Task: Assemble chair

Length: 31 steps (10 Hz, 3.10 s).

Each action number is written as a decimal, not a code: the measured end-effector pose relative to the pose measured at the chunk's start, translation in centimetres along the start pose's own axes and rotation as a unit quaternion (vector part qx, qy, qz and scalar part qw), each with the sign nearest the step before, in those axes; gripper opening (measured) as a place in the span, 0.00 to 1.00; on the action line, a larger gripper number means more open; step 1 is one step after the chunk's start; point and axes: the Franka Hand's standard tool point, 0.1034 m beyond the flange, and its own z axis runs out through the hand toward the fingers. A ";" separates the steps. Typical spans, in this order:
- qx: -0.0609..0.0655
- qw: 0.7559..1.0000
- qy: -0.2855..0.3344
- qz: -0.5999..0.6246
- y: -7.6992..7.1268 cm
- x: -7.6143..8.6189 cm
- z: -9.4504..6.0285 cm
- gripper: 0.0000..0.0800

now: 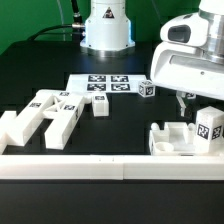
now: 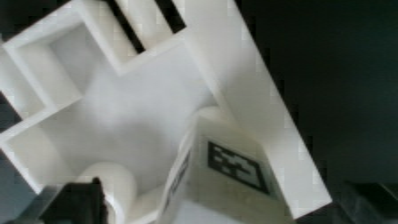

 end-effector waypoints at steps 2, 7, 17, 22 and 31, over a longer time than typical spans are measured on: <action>-0.001 0.996 0.000 -0.089 0.0 0.0 0.0 0.81; -0.022 0.940 0.005 -0.341 0.4 0.2 -0.1 0.81; -0.018 0.935 0.007 -0.353 0.4 0.3 0.1 0.36; -0.005 0.996 0.006 -0.092 0.1 0.1 0.1 0.36; -0.013 0.982 0.007 0.186 -0.2 -0.3 0.1 0.36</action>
Offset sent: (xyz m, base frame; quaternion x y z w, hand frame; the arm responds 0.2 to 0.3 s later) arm 0.0005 -0.0073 0.0072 -0.0884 0.0130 -0.3107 0.9463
